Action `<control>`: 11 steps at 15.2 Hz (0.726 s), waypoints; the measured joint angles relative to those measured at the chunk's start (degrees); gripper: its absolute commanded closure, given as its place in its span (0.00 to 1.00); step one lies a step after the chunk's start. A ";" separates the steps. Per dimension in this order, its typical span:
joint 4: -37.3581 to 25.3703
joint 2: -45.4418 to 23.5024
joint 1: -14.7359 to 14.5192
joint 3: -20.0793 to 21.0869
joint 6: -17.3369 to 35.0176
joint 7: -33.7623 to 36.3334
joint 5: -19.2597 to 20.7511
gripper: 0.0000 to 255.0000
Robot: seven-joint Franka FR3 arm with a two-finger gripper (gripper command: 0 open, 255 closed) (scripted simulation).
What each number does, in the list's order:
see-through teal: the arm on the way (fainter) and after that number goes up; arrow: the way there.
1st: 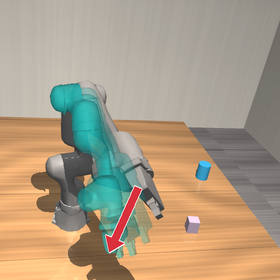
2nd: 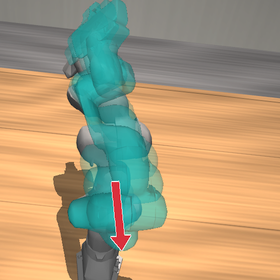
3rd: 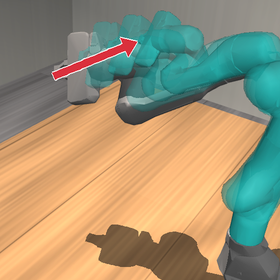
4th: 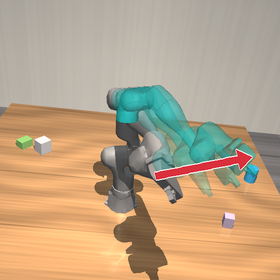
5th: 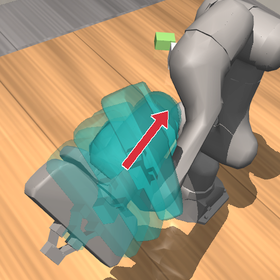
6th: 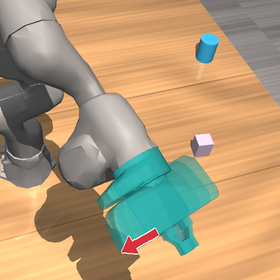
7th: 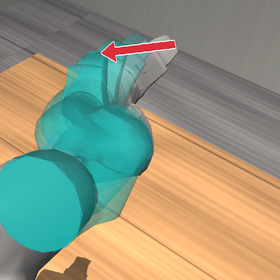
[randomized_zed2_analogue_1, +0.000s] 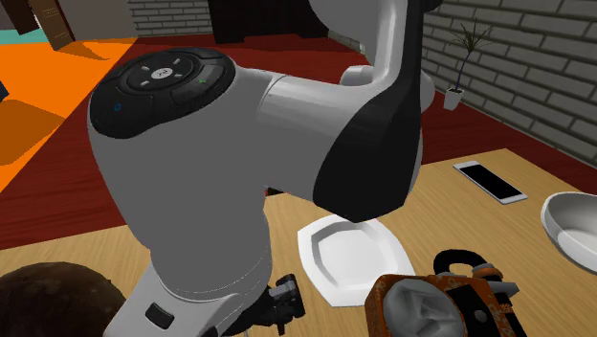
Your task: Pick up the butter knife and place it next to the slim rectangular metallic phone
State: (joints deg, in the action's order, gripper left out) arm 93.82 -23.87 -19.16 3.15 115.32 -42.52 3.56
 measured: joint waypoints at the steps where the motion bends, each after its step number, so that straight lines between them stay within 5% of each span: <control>1: 0.33 -0.29 -0.03 0.00 0.63 0.03 0.04 0.00; 10: 1.71 -1.36 0.01 -0.06 3.10 0.05 0.17 0.00; 11: 1.72 -1.36 0.01 -0.06 3.10 0.05 0.17 1.00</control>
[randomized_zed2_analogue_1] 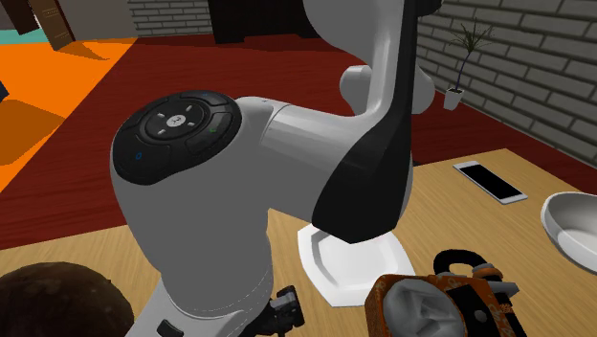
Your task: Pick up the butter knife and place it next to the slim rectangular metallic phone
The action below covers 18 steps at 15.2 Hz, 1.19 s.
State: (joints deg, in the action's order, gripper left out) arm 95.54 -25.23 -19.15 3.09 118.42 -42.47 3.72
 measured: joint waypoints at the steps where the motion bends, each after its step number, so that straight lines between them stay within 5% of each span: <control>1: 0.00 0.00 0.00 0.00 0.00 0.00 0.00 1.00; 18: -2.71 1.92 0.01 0.09 -4.60 -0.24 -0.21 1.00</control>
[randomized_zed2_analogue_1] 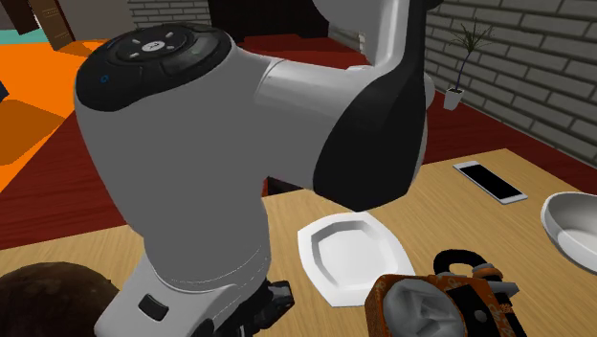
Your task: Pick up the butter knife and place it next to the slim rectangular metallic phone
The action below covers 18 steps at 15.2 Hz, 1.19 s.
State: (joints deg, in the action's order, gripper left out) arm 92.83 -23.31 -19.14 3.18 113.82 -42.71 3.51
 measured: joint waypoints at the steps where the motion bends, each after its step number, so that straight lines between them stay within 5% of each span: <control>1: -0.55 0.18 -0.02 0.02 -0.72 -0.02 -0.02 1.00; 11: -5.55 1.96 -0.03 0.09 -7.49 -0.35 -0.24 1.00; 18: 12.15 15.56 -1.43 1.35 -3.48 2.42 -0.93 1.00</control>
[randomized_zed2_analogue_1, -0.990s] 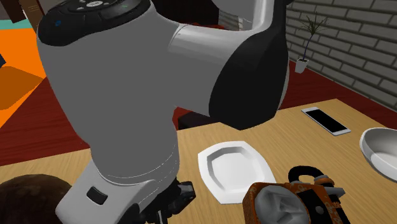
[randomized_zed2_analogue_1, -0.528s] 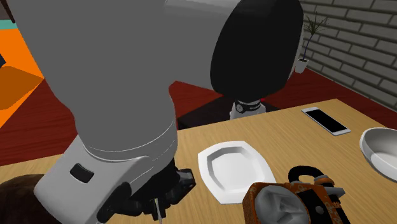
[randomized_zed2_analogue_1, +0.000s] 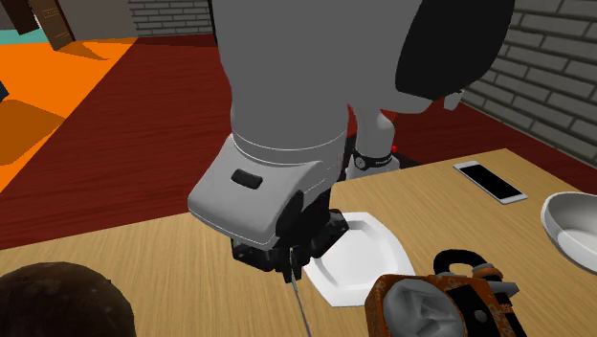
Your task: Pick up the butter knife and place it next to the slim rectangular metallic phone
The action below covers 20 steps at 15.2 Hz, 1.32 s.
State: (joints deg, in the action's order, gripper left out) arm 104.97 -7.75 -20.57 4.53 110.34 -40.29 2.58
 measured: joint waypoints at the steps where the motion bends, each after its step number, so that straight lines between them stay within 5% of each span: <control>1: 2.05 1.88 -0.42 0.37 0.14 0.74 -0.16 1.00; 10: 22.81 19.14 -3.52 3.44 3.62 5.80 -2.63 1.00; 20: 39.00 38.37 -9.16 8.27 0.79 12.40 -8.32 1.00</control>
State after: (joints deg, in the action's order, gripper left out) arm 143.98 30.62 -29.73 12.80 111.13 -27.89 -5.73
